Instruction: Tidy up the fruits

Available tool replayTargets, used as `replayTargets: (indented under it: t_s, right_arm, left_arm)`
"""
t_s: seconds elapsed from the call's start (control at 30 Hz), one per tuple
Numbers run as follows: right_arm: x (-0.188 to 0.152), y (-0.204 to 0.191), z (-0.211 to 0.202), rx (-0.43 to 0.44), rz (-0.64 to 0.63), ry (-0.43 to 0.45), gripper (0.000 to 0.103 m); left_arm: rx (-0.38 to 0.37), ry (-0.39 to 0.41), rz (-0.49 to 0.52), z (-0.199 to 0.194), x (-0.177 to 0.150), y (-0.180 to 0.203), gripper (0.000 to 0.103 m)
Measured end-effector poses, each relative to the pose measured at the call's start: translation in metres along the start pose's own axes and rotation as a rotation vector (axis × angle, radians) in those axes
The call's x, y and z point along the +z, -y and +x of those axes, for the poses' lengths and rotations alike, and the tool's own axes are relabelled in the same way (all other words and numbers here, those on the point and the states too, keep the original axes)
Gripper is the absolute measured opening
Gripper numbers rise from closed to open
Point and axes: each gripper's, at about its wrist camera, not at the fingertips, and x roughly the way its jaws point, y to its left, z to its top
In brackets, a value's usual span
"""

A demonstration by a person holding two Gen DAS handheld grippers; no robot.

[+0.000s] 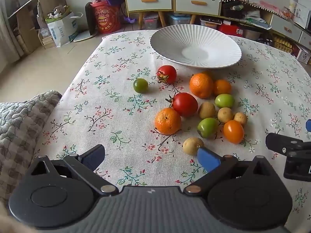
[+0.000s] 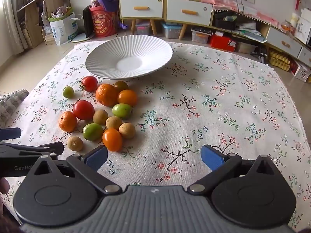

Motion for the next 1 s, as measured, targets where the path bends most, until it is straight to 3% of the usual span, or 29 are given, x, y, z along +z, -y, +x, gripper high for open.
replayTargets:
  t_s: [0.73, 1.0]
  right_arm:
    - [0.0058, 0.0031, -0.0038, -0.016, 0.037, 0.034, 0.102]
    - [0.0006, -0.0056, 0.0027, -0.025, -0.003, 0.017, 0.102]
  left_arm:
    - [-0.005, 0.034, -0.008, -0.0074, 0.0021, -0.0040, 0.099]
    - [-0.007, 0.029, -0.011, -0.0059, 0.0002, -0.0077, 0.099]
